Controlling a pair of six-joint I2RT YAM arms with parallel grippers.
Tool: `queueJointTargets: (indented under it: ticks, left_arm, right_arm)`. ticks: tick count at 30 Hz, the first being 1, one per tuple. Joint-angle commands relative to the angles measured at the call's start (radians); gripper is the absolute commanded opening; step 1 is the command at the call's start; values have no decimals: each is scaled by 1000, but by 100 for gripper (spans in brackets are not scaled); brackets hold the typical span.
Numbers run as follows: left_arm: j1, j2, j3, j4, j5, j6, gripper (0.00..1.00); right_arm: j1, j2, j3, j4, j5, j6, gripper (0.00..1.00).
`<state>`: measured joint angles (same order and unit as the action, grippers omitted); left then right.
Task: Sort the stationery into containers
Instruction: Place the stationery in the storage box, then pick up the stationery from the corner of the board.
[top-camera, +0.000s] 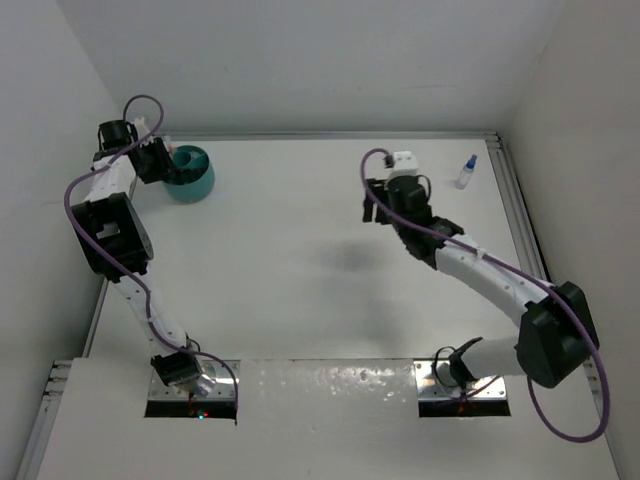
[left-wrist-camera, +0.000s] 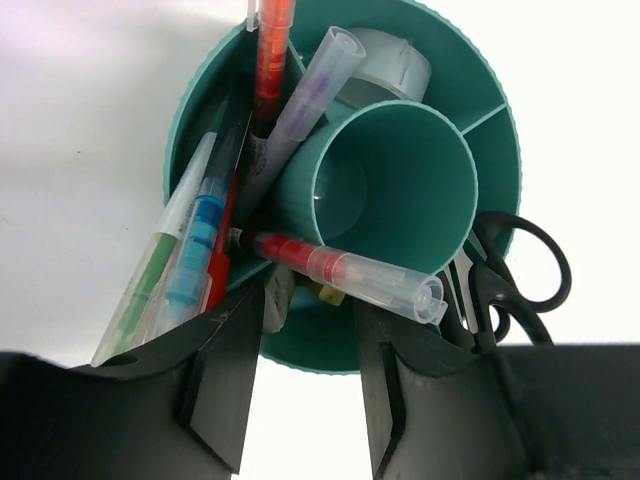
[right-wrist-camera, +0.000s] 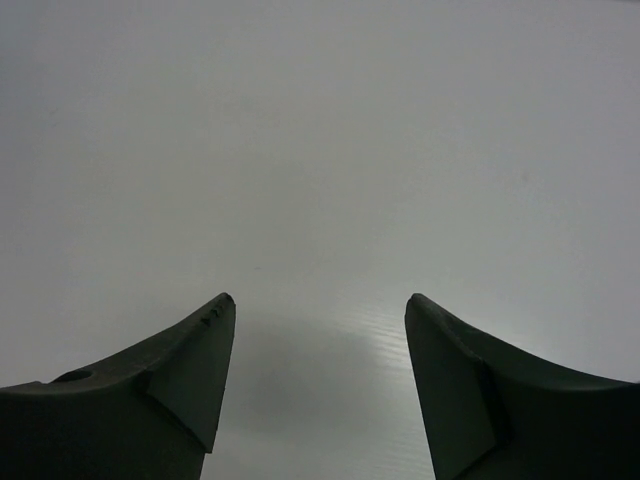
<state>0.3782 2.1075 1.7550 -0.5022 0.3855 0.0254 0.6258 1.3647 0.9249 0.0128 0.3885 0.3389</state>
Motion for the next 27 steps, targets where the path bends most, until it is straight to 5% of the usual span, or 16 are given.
queueJointTargets:
  ticks: [1,6,11,20,27]
  left_arm:
    - [-5,-67,61,16,1,-15,40]
    - [-7,-107,67,13,44,-53,43]
    - [-22,-152,63,-13,1,-42,55]
    - [-22,-164,124,-70,4,-30,57]
    - [-13,-158,228,-163,-8,28,57]
  right_arm:
    - [-217,-49,-50,-20,-95,219,67]
    - [-493,32,64,-79,-77,250,74]
    - [-621,154,121,-91,-86,239,85]
    - [-701,437,6,523,16,-162,84]
    - [-756,635,101,677,-83,-182,83]
